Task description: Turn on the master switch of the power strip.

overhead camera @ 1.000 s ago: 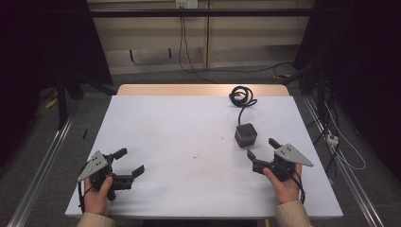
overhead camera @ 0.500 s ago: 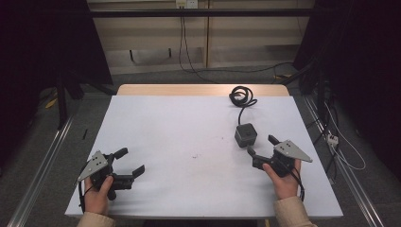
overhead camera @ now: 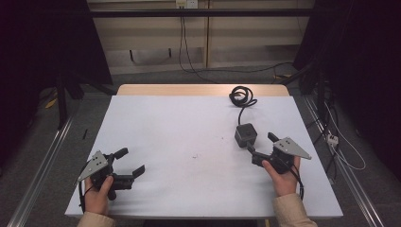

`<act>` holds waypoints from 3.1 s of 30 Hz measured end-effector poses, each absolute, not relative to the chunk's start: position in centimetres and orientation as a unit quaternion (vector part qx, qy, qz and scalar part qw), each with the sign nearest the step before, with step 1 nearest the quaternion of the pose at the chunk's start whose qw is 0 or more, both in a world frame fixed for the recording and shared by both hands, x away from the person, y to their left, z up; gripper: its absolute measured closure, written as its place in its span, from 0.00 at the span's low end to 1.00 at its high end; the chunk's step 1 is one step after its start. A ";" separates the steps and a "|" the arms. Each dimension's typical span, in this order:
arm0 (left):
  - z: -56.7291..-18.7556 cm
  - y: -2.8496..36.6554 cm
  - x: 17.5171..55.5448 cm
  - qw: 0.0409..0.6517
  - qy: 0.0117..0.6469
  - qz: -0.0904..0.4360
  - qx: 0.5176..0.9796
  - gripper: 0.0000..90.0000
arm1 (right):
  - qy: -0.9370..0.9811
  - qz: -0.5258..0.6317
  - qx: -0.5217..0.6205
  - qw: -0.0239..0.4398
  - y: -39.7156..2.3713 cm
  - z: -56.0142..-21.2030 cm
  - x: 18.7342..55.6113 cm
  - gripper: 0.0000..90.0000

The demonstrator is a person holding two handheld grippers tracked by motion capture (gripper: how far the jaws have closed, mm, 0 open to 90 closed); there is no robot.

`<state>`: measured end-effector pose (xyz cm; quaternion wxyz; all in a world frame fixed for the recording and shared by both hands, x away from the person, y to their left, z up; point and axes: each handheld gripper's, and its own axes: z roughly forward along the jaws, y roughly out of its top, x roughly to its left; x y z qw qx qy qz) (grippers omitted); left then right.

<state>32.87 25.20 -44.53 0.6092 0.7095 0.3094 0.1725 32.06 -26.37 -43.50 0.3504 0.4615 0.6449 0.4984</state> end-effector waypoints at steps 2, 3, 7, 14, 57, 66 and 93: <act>-44.5 25.2 32.9 0.610 0.309 0.172 0.709 0.03 | 0.645 0.499 0.461 0.351 -26.4 -43.5 32.1 0.15; -44.5 25.2 32.9 0.611 0.309 0.172 0.708 0.03 | 0.644 0.499 0.462 0.350 -26.3 -43.5 32.2 0.15; -44.5 25.2 32.8 0.612 0.310 0.172 0.707 0.03 | 0.645 0.499 0.462 0.349 -26.3 -43.6 32.3 0.15; -44.5 25.2 32.9 0.613 0.310 0.172 0.706 0.03 | 0.644 0.499 0.462 0.350 -26.1 -43.5 32.6 0.15; -44.5 25.3 32.9 0.612 0.311 0.172 0.707 0.03 | 0.644 0.501 0.465 0.346 -25.7 -43.6 34.2 0.18; -44.5 25.3 32.9 0.612 0.311 0.172 0.707 0.03 | 0.644 0.504 0.461 0.344 -25.4 -43.4 34.5 0.19; -44.6 25.3 32.9 0.612 0.312 0.173 0.705 0.03 | 0.641 0.505 0.465 0.344 -25.3 -43.2 35.4 0.23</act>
